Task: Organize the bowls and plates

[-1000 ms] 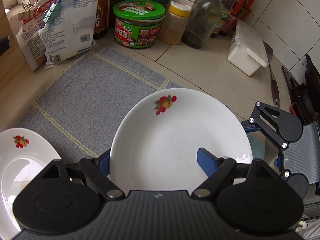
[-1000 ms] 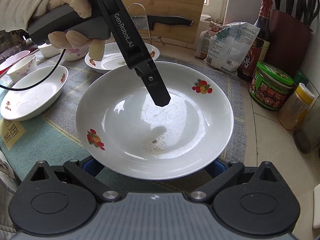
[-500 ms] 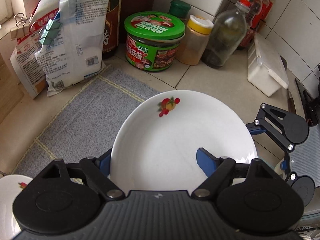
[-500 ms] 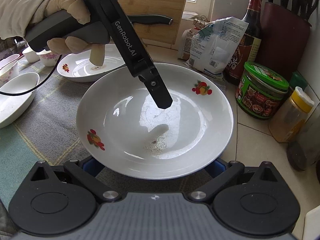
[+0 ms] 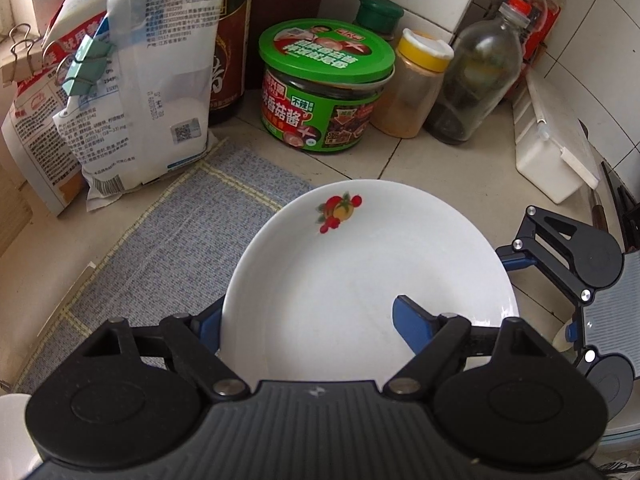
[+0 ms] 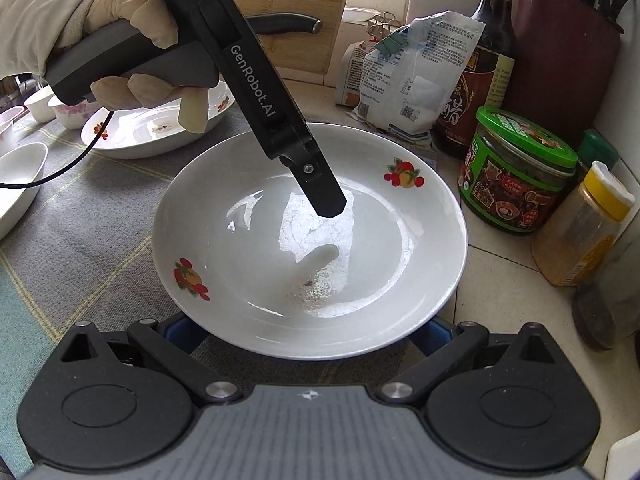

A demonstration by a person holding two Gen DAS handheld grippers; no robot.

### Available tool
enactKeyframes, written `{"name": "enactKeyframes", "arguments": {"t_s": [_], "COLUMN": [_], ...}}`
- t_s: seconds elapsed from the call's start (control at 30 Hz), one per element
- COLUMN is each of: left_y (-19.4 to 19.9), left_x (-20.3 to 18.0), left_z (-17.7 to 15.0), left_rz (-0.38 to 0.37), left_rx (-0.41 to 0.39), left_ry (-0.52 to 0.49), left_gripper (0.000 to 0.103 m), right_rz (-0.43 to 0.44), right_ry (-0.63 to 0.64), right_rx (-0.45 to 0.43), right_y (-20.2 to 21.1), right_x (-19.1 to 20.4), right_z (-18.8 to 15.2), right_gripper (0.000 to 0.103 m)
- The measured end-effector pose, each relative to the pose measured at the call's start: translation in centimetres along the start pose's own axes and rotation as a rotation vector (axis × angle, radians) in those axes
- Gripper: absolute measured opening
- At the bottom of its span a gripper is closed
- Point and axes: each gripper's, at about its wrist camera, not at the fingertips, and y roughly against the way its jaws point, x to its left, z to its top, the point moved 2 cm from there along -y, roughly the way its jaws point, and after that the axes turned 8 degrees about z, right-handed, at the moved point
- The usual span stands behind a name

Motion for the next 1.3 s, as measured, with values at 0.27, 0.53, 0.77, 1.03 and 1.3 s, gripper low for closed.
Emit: {"name": "enactKeyframes", "arguments": {"t_s": [0.27, 0.53, 0.77, 1.03, 1.3], "left_y": [-0.6, -1.0, -0.5, 1.5, 5.3], "left_x": [0.3, 0.4, 0.0, -0.2, -0.7], "left_z": [0.3, 0.4, 0.4, 0.0, -0.8], "left_rz": [0.005, 0.007, 0.037, 0.085, 0.141], "left_rx": [-0.009, -0.011, -0.047, -0.094, -0.183], "left_ry": [-0.006, -0.007, -0.041, -0.061, -0.079], "left_gripper": [0.084, 0.084, 0.085, 0.087, 0.091], "right_rz": [-0.010, -0.007, -0.014, -0.031, -0.082], "right_ry": [-0.002, -0.026, -0.028, -0.041, -0.121], "right_rx": [0.005, -0.001, 0.002, -0.008, -0.033], "right_y": [-0.2, -0.2, -0.2, 0.6, 2.3], "right_x": [-0.5, -0.9, -0.9, -0.6, -0.2], "right_z": [0.2, 0.2, 0.2, -0.1, -0.9], "right_gripper": [0.103, 0.103, 0.103, 0.103, 0.103]}}
